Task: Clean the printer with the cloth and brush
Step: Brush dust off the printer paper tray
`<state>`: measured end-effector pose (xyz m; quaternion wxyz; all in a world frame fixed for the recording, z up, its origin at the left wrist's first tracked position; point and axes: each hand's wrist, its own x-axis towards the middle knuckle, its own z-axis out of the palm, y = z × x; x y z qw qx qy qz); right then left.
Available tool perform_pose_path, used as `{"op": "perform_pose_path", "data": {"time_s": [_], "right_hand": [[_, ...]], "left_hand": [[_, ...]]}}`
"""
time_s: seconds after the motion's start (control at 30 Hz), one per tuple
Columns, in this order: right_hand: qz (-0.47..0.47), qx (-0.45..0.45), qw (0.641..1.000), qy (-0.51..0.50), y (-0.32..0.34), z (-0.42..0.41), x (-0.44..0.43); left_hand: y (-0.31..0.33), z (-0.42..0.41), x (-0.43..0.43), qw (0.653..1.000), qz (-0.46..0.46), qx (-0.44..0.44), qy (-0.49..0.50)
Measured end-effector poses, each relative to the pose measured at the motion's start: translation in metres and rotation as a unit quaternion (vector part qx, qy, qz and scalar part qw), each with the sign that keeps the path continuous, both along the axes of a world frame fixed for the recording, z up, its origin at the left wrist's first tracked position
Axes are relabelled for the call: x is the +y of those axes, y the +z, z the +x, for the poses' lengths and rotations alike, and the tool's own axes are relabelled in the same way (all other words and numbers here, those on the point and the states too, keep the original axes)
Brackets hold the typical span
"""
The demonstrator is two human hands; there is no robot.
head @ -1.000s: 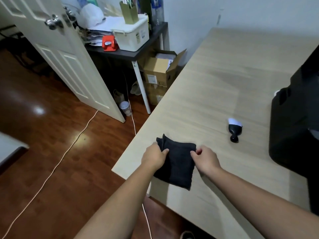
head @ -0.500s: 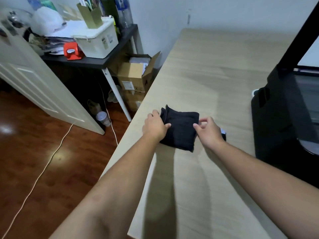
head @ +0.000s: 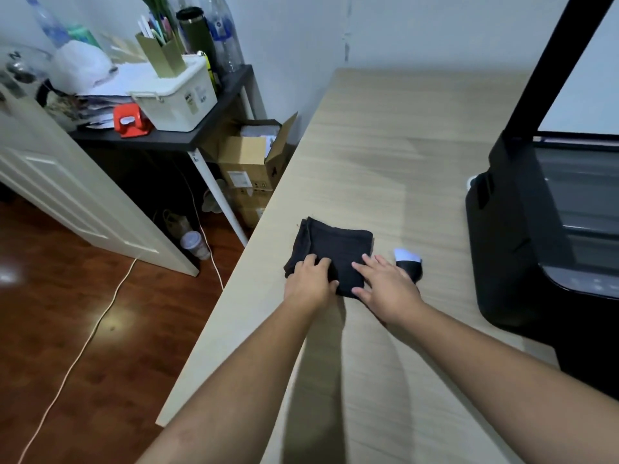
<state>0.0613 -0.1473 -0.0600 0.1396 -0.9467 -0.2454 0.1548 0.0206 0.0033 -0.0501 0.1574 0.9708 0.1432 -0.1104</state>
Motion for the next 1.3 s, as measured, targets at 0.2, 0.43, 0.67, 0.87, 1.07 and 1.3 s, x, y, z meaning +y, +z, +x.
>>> {"op": "perform_pose_path", "data": {"time_s": [0.2,0.43,0.67,0.87,1.07,1.3], "right_hand": [[0.042,-0.122,0.985,-0.115,0.015,-0.008,-0.039],[-0.003,-0.05,0.992,-0.114,-0.007,-0.017,-0.054],[0.142,-0.051,0.978,-0.141,0.018,-0.029,-0.065],[0.243,-0.062,0.962,-0.109,0.07,-0.085,-0.145],[0.222,-0.083,0.95,-0.204,0.093,-0.128,-0.287],[0.058,0.028,0.988,-0.141,0.102,-0.131,-0.367]], "left_hand": [[0.007,-0.011,-0.009,0.999,0.022,-0.005,-0.027],[-0.006,-0.026,-0.017,0.996,0.016,0.07,-0.056],[0.011,-0.039,-0.038,0.998,0.016,0.047,-0.044],[0.014,-0.072,-0.123,0.995,-0.085,-0.004,-0.056],[0.016,-0.097,-0.225,0.943,-0.326,0.063,0.015],[0.017,-0.11,-0.302,0.836,-0.514,0.154,0.113]]}}
